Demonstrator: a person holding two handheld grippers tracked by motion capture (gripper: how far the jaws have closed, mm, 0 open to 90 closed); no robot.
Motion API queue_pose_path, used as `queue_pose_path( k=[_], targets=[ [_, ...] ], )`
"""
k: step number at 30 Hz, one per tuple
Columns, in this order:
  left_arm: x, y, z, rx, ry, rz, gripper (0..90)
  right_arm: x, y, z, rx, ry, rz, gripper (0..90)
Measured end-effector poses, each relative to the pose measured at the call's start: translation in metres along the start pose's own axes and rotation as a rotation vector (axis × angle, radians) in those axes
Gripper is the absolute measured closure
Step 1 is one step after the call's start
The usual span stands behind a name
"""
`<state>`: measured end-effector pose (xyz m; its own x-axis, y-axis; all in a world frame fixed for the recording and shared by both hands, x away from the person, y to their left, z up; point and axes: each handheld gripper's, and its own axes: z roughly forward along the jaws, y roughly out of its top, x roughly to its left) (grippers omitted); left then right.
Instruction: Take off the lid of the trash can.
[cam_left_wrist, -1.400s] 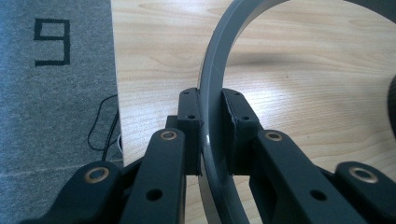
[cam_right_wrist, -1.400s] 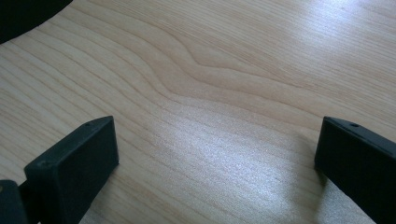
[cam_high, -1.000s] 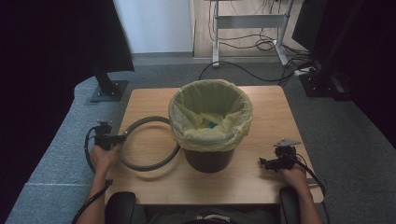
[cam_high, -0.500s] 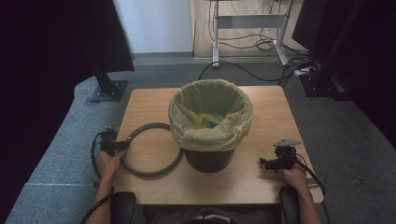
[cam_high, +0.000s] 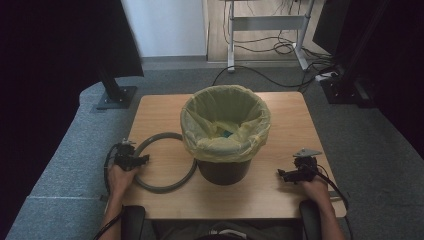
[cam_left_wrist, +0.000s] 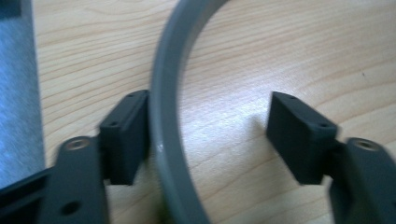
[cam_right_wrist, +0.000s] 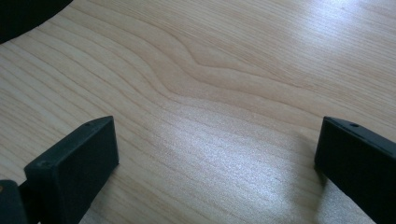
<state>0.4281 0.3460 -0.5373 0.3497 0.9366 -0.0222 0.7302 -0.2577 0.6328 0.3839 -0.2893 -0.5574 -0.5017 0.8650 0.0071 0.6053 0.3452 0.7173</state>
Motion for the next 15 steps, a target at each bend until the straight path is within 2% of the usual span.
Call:
queue_pose_path(
  k=[3,8,13,15],
  targets=[
    [-0.0028,-0.0054,0.0016,-0.038,0.001,0.004,19.2,0.0,0.0,0.0,0.0,0.0,0.0,0.0],
    [-0.0044,-0.0091,0.0025,-0.053,-0.012,0.021,13.1,0.0,0.0,0.0,0.0,0.0,0.0,0.0],
    [-0.0053,-0.009,0.0035,-0.036,-0.007,0.017,7.2,0.0,0.0,0.0,0.0,0.0,0.0,0.0],
    [-0.0057,-0.0081,0.0049,-0.018,-0.008,0.018,0.0,0.0,0.0,0.0,0.0,0.0,0.0,0.0]
  ],
)
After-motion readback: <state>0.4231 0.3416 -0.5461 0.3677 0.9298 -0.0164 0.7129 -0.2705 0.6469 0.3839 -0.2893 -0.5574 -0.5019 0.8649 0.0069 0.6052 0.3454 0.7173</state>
